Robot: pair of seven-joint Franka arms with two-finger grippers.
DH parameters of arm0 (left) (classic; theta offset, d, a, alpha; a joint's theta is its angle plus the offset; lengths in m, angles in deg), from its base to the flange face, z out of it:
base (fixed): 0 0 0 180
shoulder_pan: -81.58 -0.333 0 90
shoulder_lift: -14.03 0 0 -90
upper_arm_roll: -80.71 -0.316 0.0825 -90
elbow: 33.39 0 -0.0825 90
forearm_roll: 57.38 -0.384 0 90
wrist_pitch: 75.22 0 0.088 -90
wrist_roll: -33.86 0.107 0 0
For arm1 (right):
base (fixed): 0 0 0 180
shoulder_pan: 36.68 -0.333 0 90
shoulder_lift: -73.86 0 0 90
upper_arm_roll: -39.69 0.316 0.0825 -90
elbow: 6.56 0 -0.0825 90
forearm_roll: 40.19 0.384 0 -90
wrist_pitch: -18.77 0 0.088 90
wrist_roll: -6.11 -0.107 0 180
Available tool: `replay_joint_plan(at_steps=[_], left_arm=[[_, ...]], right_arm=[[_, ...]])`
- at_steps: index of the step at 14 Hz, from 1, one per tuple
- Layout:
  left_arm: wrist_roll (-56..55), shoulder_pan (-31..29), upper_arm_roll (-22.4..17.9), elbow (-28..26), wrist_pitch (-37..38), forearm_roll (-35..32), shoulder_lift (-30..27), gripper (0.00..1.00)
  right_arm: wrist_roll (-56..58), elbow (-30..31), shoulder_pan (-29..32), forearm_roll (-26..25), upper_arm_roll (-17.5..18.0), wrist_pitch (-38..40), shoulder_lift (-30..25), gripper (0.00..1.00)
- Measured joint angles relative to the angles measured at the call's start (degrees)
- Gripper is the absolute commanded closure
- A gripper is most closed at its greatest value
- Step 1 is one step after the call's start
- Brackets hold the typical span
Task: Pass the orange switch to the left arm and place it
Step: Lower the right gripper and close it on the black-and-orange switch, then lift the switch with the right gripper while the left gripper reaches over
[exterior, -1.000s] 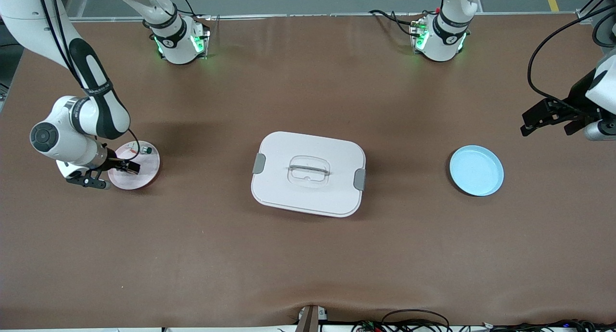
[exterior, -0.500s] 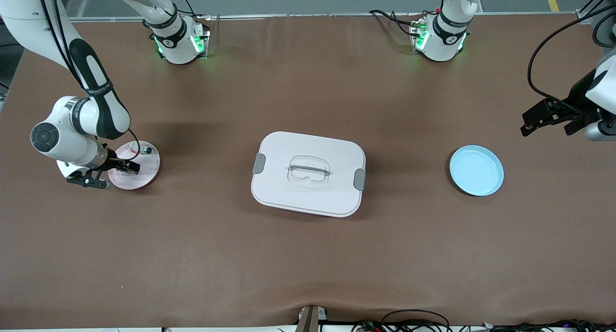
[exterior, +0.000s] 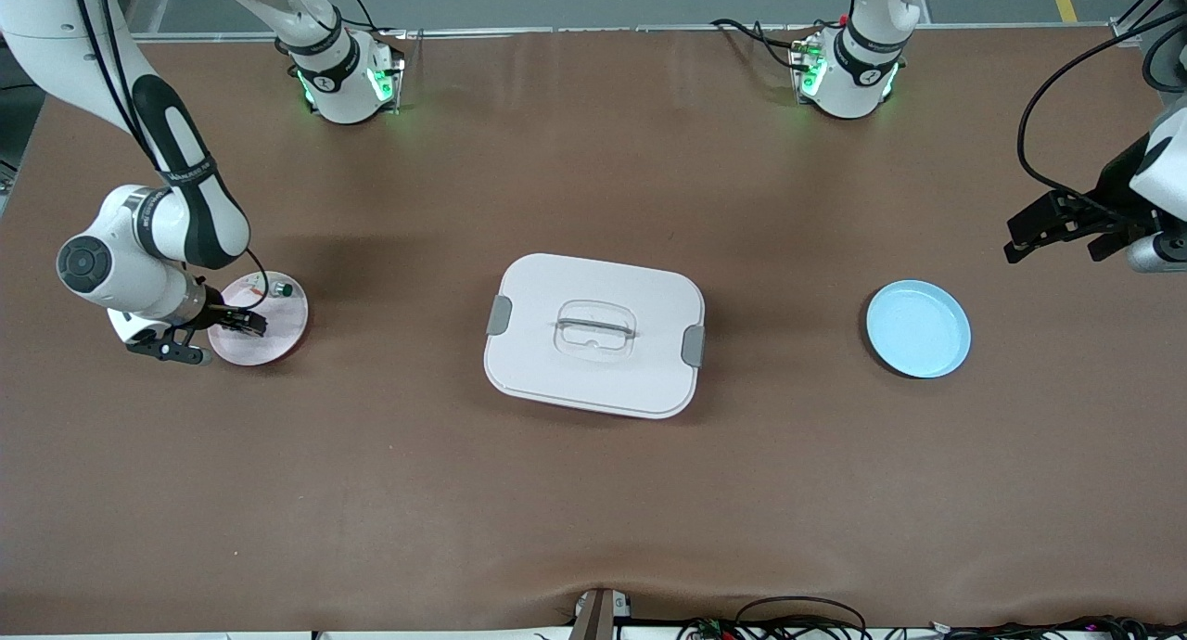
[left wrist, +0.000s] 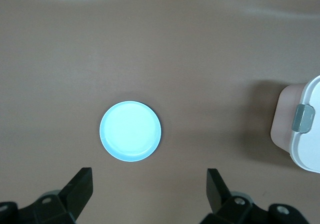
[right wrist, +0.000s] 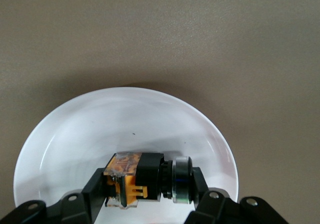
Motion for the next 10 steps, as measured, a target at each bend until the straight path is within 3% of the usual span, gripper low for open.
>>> replay_joint_plan(at_steps=[4, 10], left_arm=[[0.0, 0.0, 0.0, 0.0, 0.0, 0.0, 0.0, 0.00], [0.0, 0.1, 0.0, 0.0, 0.0, 0.0, 0.0, 0.00]], right_arm=[[-1.4, -0.1, 0.1, 0.0, 0.0, 0.3, 0.0, 1.00], [-3.8, -3.2, 0.1, 0.0, 0.1, 7.8, 0.0, 1.00]])
